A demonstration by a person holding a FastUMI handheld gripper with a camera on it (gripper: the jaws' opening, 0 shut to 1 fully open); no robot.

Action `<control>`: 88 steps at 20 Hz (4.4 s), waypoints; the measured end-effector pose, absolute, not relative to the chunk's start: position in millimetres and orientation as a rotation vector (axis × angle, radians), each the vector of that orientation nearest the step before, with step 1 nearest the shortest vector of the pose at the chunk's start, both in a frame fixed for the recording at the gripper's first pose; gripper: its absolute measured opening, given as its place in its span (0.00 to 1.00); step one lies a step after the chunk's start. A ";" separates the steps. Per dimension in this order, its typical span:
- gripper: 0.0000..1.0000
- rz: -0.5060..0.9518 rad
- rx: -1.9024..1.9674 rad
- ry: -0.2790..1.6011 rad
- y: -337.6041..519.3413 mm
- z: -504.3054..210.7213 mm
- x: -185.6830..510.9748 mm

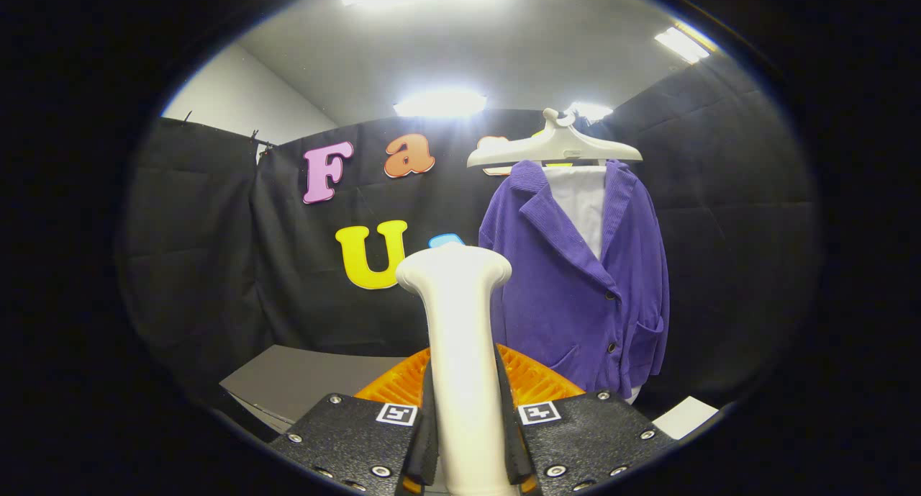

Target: Iron the clothes twice with a garment steamer, once on the left side and once on the right side.

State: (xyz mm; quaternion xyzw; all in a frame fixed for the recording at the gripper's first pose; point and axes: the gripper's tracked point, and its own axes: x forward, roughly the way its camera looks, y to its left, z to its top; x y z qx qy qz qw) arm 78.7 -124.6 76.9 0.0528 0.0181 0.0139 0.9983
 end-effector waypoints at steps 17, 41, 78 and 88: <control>0.36 -0.145 0.124 -0.088 -250.8 128.7 97.2; 0.36 -0.198 0.100 0.027 -239.5 19.8 187.8; 0.36 -0.392 0.161 0.413 -257.0 -192.2 117.0; 0.36 -0.310 0.161 0.231 -300.6 -72.0 90.8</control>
